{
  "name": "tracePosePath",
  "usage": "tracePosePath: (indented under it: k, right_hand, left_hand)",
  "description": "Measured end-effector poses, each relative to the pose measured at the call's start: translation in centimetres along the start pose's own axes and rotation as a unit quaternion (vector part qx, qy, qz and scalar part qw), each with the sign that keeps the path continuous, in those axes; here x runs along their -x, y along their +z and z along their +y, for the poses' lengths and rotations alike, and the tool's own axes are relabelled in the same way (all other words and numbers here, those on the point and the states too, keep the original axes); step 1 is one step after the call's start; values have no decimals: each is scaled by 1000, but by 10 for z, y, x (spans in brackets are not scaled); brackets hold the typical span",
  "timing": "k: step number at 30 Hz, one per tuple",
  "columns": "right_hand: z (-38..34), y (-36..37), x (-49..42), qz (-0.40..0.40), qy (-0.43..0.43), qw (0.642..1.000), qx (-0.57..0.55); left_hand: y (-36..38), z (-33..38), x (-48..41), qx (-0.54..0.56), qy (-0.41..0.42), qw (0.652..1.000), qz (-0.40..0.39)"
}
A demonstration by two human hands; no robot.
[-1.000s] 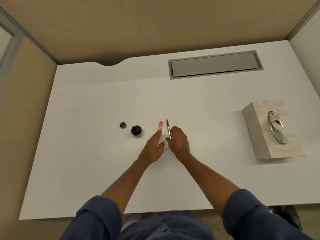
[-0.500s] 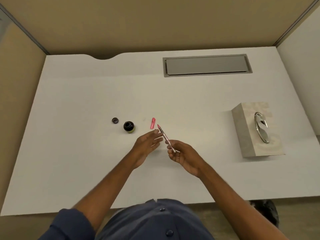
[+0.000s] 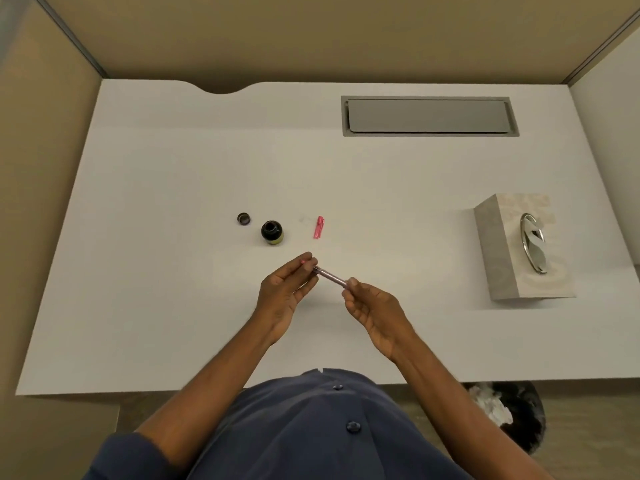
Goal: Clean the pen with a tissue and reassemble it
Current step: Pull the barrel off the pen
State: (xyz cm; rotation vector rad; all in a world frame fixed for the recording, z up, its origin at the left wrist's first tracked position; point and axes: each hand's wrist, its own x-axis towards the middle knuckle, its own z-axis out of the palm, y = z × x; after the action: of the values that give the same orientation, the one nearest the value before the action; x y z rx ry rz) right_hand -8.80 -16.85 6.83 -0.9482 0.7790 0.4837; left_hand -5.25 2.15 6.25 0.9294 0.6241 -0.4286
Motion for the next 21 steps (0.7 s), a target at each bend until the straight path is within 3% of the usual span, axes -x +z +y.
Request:
tracePosePath:
  k: [8,12,18,21]
  right_hand:
    - [-14,32,-2,-16,-38,993,111]
    - [-15,43,2,-31,-50,988,142]
    - [-8,54,8,7,-143,973,182]
    - [-7,59,11,34,-223,939,261]
  left_hand:
    - [-7,13,1,135,19,991,-2]
    - [-10,25,0,132,42,990,-3]
    - [-11,29,3,126,44,990,46]
    - [-11,31,5,141,36,987,64]
